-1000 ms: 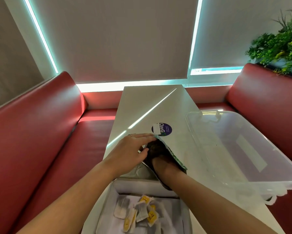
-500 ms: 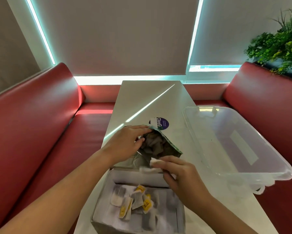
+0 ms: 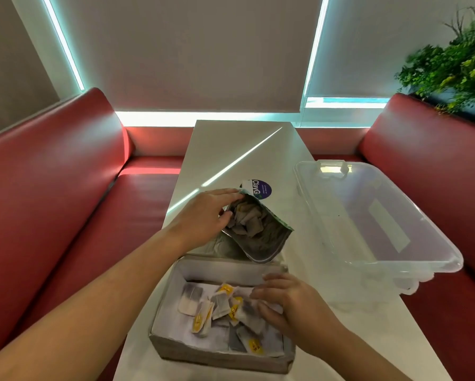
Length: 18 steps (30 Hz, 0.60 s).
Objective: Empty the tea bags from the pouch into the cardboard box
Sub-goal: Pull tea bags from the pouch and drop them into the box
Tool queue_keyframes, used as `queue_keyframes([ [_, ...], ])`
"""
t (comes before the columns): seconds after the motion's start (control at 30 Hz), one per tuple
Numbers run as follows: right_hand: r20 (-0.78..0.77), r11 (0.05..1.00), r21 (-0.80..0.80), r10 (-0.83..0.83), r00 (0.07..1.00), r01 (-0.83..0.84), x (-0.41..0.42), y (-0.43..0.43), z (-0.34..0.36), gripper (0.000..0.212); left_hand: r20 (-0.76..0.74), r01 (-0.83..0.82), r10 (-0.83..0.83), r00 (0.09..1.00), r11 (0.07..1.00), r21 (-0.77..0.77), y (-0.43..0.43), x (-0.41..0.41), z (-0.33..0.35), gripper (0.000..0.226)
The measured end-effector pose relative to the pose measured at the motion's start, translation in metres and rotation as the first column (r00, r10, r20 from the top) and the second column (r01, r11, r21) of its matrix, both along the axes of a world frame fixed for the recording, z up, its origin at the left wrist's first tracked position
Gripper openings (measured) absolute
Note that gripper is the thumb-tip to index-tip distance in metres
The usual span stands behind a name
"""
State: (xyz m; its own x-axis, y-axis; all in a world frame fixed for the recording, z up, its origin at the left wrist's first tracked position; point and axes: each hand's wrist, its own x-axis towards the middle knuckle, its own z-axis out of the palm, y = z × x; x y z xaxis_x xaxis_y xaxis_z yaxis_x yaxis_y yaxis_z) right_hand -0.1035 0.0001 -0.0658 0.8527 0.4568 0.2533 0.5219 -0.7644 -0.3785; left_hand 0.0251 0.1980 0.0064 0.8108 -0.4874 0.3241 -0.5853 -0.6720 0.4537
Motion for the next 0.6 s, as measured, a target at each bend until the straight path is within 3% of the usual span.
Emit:
queue_keyframes([
  [0.13,0.104,0.987,0.128,-0.108,0.989,0.094,0.018,0.004,0.014,0.028,0.013,-0.005,0.005,1.000,1.000,-0.007,0.003,0.002,0.002,0.047],
  [0.23,0.162,0.983,0.099,-0.170,0.972,0.155,0.042,0.010,0.019,0.029,0.027,-0.004,0.005,1.000,1.000,-0.014,0.004,0.003,0.005,0.047],
  [0.3,0.163,0.982,0.004,-0.185,0.969,0.187,0.065,0.018,0.018,0.036,0.033,0.005,-0.004,0.999,1.000,-0.015,0.004,0.004,0.007,0.048],
  [0.37,0.017,0.969,-0.171,-0.179,0.984,0.179,0.089,0.028,0.020,0.051,0.041,0.025,-0.024,0.999,1.000,-0.010,0.003,0.004,0.009,0.048],
  [0.47,-0.219,0.836,-0.525,-0.316,0.923,0.161,0.128,0.044,0.026,0.062,0.054,0.038,-0.038,0.998,0.999,-0.010,0.000,0.004,0.010,0.047],
  [0.6,-0.338,0.774,-0.626,-0.381,0.861,0.097,0.167,0.058,0.013,0.055,0.057,0.038,-0.038,0.998,0.999,0.002,-0.004,0.008,0.011,0.047],
])
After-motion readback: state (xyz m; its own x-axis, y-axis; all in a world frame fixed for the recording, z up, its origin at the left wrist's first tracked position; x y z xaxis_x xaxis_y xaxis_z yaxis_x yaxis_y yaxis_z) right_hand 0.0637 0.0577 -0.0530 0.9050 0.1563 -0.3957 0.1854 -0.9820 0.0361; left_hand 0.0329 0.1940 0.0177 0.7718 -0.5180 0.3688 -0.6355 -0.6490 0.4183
